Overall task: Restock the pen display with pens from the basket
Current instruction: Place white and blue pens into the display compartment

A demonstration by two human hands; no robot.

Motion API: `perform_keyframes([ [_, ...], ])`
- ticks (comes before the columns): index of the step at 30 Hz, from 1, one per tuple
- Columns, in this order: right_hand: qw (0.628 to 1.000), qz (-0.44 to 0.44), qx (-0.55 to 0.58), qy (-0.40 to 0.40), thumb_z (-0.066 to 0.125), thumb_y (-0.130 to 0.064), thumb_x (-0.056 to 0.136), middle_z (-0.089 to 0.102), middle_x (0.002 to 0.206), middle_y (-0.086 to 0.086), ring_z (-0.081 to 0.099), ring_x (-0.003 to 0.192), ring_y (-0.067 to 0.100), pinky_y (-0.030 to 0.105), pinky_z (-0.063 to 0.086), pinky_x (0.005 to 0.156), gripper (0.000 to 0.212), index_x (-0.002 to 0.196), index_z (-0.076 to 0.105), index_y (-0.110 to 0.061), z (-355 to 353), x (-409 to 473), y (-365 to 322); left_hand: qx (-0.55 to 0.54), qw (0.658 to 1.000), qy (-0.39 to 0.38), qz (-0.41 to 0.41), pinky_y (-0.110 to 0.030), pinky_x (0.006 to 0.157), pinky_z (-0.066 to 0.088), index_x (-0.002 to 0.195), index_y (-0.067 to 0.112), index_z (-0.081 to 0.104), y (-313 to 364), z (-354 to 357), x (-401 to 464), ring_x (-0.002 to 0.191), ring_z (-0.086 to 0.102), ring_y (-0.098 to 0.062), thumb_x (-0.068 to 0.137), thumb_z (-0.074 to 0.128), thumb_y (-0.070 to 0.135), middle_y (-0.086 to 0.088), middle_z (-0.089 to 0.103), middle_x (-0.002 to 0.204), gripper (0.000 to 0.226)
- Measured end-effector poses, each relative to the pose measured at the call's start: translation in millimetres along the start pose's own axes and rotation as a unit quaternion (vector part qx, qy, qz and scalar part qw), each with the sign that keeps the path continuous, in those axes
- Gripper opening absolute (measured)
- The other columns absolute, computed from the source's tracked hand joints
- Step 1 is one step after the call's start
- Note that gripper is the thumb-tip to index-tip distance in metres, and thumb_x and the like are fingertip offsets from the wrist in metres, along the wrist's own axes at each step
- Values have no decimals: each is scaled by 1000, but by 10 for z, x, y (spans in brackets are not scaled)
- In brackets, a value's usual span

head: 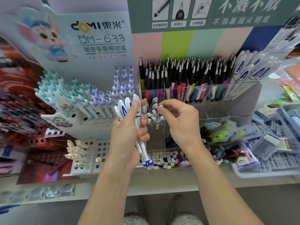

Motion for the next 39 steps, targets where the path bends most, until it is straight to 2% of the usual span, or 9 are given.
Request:
perform_keyframes([
  [8, 997, 51, 1, -63, 62, -31, 100, 72, 74, -15, 67, 73, -2, 15, 49, 70, 20, 90, 78, -21, -54, 37, 28, 9, 1000, -9, 7, -18, 37, 25, 108, 11, 51, 13, 74, -13, 40, 29, -8, 99, 57, 25, -9, 63, 66, 18],
  [13, 999, 39, 11, -19, 65, -29, 98, 75, 83, -12, 69, 81, 1, 17, 52, 74, 14, 95, 77, -23, -162, 38, -102, 49, 998, -40, 21, -18, 36, 29, 103, 12, 57, 15, 149, -30, 41, 38, -9, 98, 61, 25, -12, 71, 76, 15],
  [17, 991, 62, 101, -58, 70, -27, 93, 77, 82, -1, 73, 75, 12, 30, 60, 71, 16, 94, 78, -13, -211, 26, -302, 80, 994, -68, 7, -18, 37, 33, 102, 11, 65, -24, 240, -67, 44, 46, -11, 96, 62, 28, -11, 71, 78, 18],
  [21, 962, 123, 225, -98, 68, -15, 94, 73, 75, 17, 74, 65, 25, 23, 56, 57, 21, 90, 73, 5, -190, -43, -409, 108, 991, -81, 8, -21, 37, 37, 91, 13, 65, -59, 314, -103, 47, 51, -15, 98, 60, 31, -5, 65, 67, 20],
  [24, 962, 119, 239, -59, 67, -14, 95, 69, 67, 8, 65, 56, 13, 23, 53, 54, 20, 89, 74, 4, -205, -53, -419, 91, 993, -69, 16, -24, 45, 51, 96, 6, 68, -45, 327, -99, 53, 63, -18, 99, 58, 29, -12, 71, 71, 25],
  [28, 962, 42, 269, 33, 67, -21, 93, 64, 69, 5, 55, 62, 16, 27, 49, 58, 19, 87, 76, -5, -397, 14, -532, 35, 999, -3, 24, -30, 59, 59, 95, 7, 68, 6, 211, -45, 62, 72, -22, 98, 60, 28, -13, 74, 72, 23],
  [31, 930, -3, 341, 134, 62, -24, 96, 64, 74, 1, 58, 68, 13, 25, 52, 62, 19, 90, 73, -9, -637, 91, -552, 23, 999, 23, 31, -18, 44, 44, 98, 12, 67, 62, 93, -21, 46, 53, -8, 99, 57, 31, 1, 60, 60, 21],
  [34, 928, -25, 303, 216, 57, -18, 103, 64, 78, -4, 61, 70, 9, 24, 54, 65, 19, 94, 72, -10, -717, 112, -391, 28, 999, 24, 31, -17, 40, 21, 100, 16, 65, 80, 21, -7, 43, 29, -5, 99, 56, 34, 7, 42, 57, 20],
  [39, 983, -22, 117, 143, 63, -16, 100, 74, 88, -3, 68, 81, 16, 43, 61, 75, 12, 102, 75, -18, -455, 56, -131, 30, 999, 22, 28, -17, 40, 19, 101, 17, 66, 70, 23, -15, 43, 27, -5, 100, 56, 34, 7, 44, 56, 20],
])
Point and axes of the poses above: each hand's wrist, its own x-axis towards the middle knuckle, its own z-axis out of the palm, y = z × x, the point moved 5 cm from there along x, towards the middle knuckle
